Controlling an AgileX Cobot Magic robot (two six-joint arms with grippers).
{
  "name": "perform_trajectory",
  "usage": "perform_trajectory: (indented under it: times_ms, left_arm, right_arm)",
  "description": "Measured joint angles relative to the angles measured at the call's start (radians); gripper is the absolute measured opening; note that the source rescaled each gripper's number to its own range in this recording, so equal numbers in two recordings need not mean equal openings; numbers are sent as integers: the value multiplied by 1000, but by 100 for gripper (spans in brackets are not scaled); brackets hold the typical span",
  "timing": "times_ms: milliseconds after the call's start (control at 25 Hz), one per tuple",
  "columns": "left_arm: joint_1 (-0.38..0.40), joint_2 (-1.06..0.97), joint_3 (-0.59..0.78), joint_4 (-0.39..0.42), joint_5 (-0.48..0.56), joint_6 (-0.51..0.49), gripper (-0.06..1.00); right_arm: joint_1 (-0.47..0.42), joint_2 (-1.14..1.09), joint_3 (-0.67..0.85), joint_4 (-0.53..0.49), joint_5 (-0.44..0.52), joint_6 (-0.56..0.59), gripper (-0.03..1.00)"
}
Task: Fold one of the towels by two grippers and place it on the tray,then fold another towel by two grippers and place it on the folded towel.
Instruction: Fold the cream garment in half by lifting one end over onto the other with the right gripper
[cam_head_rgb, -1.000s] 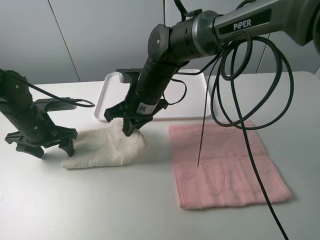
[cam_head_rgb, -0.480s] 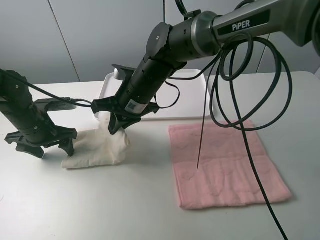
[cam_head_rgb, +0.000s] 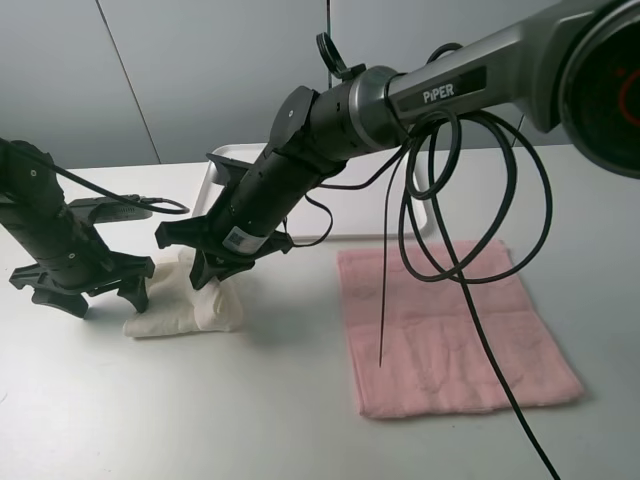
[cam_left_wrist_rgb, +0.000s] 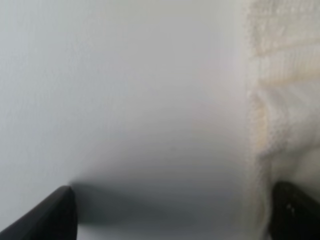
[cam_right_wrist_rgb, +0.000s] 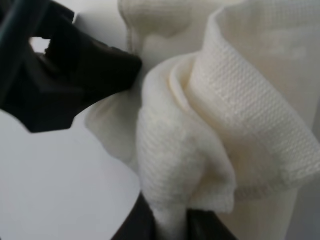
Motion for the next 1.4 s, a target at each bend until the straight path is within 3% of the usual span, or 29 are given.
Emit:
perform_trajectory:
  times_ms: [480, 1000, 1280, 1400]
  left_arm:
    - [0, 0, 0, -4, 0, 0, 100]
    - [0, 0, 0, -13, 0, 0, 99]
    - [0, 0, 0, -27, 0, 0, 89]
    - [0, 0, 0, -31, -2, 0, 89]
  right_arm:
    - [9, 4, 0, 152, -95, -21, 9]
    - [28, 40, 0, 237, -155, -21, 9]
    - [30, 40, 0, 257, -180, -31, 9]
    - [32, 40, 0, 257, -181, -37, 9]
